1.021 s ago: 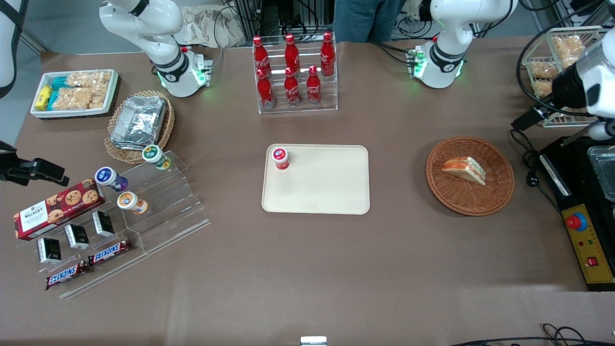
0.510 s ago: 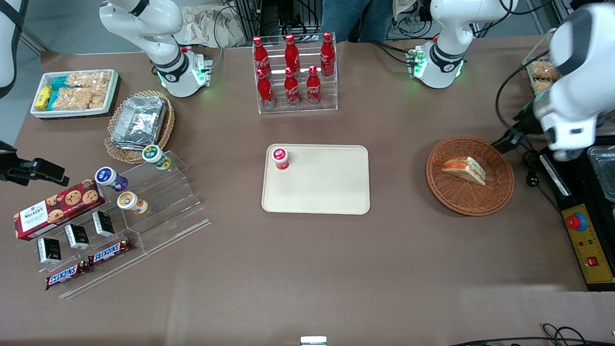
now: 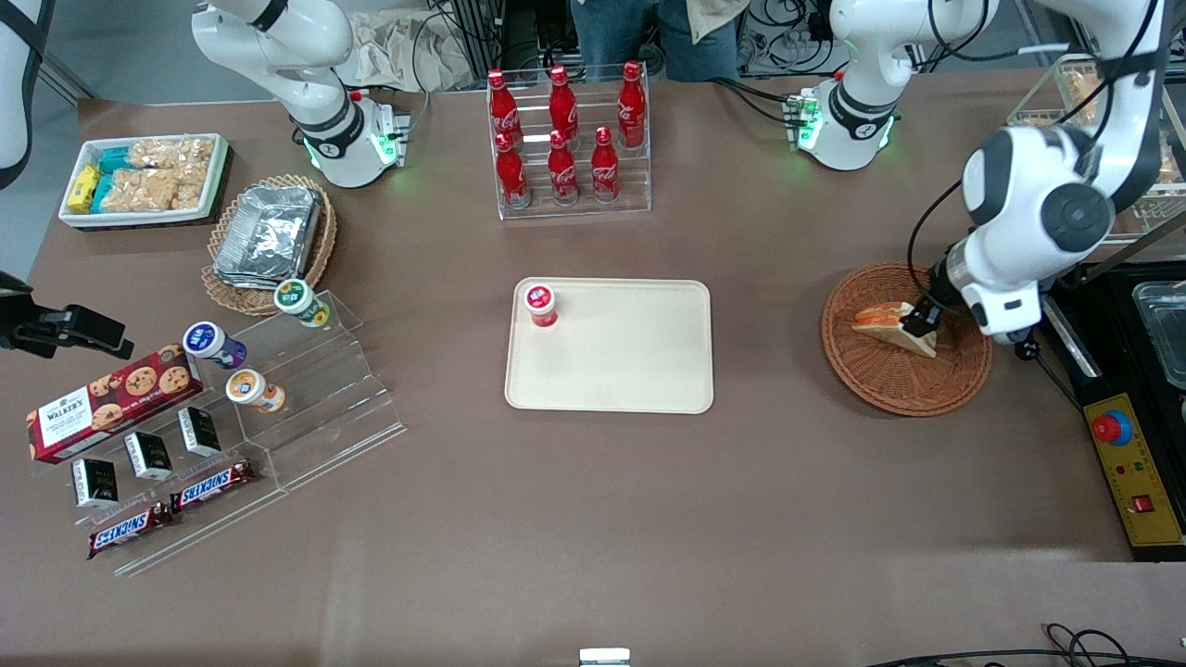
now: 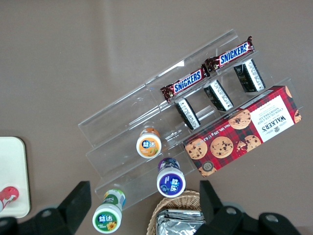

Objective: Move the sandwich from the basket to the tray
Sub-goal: 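Lower the left gripper onto the sandwich and close on it, then lift the sandwich and carry it with the left gripper over the tray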

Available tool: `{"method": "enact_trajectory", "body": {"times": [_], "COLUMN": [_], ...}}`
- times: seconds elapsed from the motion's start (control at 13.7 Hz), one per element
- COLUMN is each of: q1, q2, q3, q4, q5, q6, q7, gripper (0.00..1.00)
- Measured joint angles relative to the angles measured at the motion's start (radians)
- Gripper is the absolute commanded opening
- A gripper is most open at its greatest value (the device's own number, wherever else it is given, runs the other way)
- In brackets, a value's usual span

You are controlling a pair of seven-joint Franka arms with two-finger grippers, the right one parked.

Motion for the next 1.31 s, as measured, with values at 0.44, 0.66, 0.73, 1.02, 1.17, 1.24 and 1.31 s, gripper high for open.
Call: {"method": "enact_trajectory", "body": {"times": [0.44, 0.66, 0.73, 1.02, 1.17, 1.24, 1.31], "q1": [0.0, 0.0, 0.0, 0.0, -0.002, -0.003, -0.005], "q2": [0.074, 0.102, 0.109, 0.102, 0.051, 0.008, -0.036], "q3": [0.001, 0.006, 0.012, 0.025, 0.01, -0.02, -0.06], "q4": [-0.137, -0.172, -0.171, -0.152, -0.127, -0.111, -0.085], "q5": [0.006, 0.006, 0.006, 0.017, 0.039, 0.042, 0.042], "q6": [0.26, 0.317, 0.323, 0.342, 0.339, 0.308, 0.246], "q7": [-0.023, -0.039, -0.052, -0.061, -0.06, -0.06, -0.06], "gripper": [0.94, 0.0, 0.0, 0.0, 0.0, 0.0, 0.0]}}
